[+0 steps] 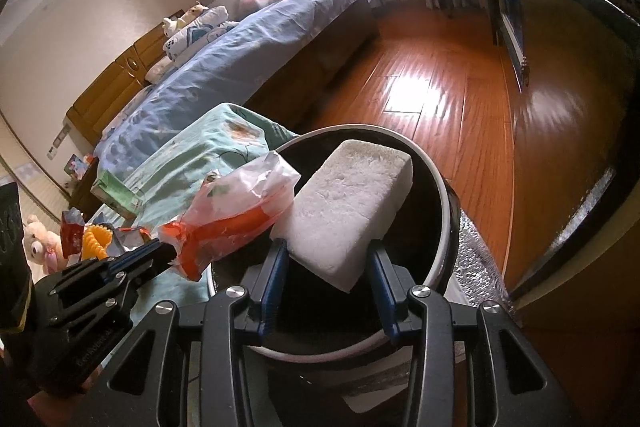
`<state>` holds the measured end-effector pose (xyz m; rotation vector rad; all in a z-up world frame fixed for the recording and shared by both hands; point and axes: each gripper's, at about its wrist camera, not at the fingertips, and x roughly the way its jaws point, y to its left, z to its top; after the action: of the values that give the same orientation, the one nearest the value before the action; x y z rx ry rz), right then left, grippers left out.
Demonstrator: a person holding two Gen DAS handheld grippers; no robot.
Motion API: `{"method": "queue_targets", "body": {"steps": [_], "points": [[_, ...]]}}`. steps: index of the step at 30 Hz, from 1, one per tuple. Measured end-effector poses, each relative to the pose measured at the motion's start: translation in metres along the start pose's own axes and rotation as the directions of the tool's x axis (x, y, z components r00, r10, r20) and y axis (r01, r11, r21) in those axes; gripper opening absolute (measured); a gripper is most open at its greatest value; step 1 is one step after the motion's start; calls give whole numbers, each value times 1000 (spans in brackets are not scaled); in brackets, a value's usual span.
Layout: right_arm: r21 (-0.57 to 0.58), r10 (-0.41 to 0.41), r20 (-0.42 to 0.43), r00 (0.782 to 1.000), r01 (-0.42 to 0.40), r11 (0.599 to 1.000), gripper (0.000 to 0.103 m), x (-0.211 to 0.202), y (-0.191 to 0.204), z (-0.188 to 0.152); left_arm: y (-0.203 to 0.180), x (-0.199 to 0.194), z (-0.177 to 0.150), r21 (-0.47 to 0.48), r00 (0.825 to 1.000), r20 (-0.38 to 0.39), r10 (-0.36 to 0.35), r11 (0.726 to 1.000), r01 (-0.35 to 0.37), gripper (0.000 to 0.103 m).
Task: Collect trash
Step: 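Carry the red bag and white foam block over the black trash bin with both grippers, then open both grippers to drop the bag and foam block into the bin, then grasp the orange mesh foam sleeve with the left gripper while the right grasps the crumpled snack wrapper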
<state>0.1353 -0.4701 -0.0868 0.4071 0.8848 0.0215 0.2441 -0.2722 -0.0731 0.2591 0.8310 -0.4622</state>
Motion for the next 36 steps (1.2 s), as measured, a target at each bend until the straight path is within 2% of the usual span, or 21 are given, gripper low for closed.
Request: {"method": "queue_targets", "body": {"steps": [4,7,10,12,20,23,36], "points": [[-1,-1,-6,1000,1,1000,44,2,-1,3,-1,3,4,4,1000,-3,-4,1000,4,7],[4,1,-8,1000,-1,1000,47,2,-2,3,-3,3,5,6,1000,0,-13,1000,13,12],[13,3,-13,1000,-3,1000,50,3,-5,5,-3,-1,6,0,1000,13,-12,1000,12,32],[22,0,-11,1000,0,1000,56,2,-6,5,-2,-5,4,-3,1000,24,-8,1000,8,48],[41,24,14,1000,-25,999,79,-8,0,-3,14,-25,-22,-63,1000,26,-6,998,8,62],[34,41,15,999,-41,999,83,-11,9,-7,21,-37,-35,-90,1000,29,0,996,3,63],[-62,135,-6,991,-135,989,83,-11,76,-31,67,-94,-92,-227,995,54,81,971,-67,66]]}}
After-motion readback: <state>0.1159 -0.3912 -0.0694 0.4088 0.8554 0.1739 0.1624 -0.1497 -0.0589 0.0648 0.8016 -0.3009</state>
